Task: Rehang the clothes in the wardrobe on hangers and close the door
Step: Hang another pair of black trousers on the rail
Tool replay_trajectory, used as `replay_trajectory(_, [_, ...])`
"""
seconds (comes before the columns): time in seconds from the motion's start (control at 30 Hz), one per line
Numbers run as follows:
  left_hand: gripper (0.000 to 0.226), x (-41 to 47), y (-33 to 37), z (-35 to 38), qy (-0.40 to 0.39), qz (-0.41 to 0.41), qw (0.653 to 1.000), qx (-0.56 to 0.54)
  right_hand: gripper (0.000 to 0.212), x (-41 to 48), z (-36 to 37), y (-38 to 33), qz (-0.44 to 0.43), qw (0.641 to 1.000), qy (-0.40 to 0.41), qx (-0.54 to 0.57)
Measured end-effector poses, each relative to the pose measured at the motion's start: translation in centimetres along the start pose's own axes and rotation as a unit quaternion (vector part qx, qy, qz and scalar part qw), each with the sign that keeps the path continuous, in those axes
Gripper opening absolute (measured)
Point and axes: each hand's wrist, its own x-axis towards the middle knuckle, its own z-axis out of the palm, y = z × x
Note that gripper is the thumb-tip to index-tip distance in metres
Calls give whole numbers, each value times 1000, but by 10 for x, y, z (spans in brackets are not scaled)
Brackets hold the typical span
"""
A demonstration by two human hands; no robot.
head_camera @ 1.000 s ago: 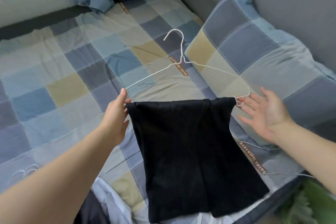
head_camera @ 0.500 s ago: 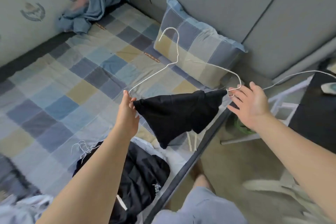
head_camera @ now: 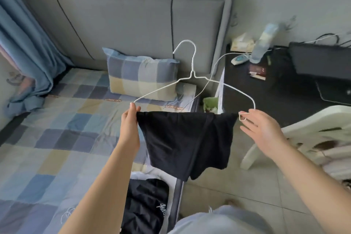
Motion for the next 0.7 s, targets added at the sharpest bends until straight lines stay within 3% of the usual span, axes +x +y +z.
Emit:
replay_trajectory(0.2, [41, -33, -25, 95, -56, 33, 998, 26, 10, -24, -116, -13, -44, 993, 99, -42])
replay_trajectory(0.37, [28, -73, -59, 197, -79, 74, 990, 94, 19, -56, -237, -29, -67, 979, 176, -79])
replay_trajectory(0.53, [23, -126, -103, 292, -145, 136, 971, 135, 22, -92, -365, -41, -106, 950, 207, -209])
replay_trajectory(0.7, [24, -184, -136, 385, -212, 140, 953, 167, 30, -132, -468, -67, -134, 901, 195, -363])
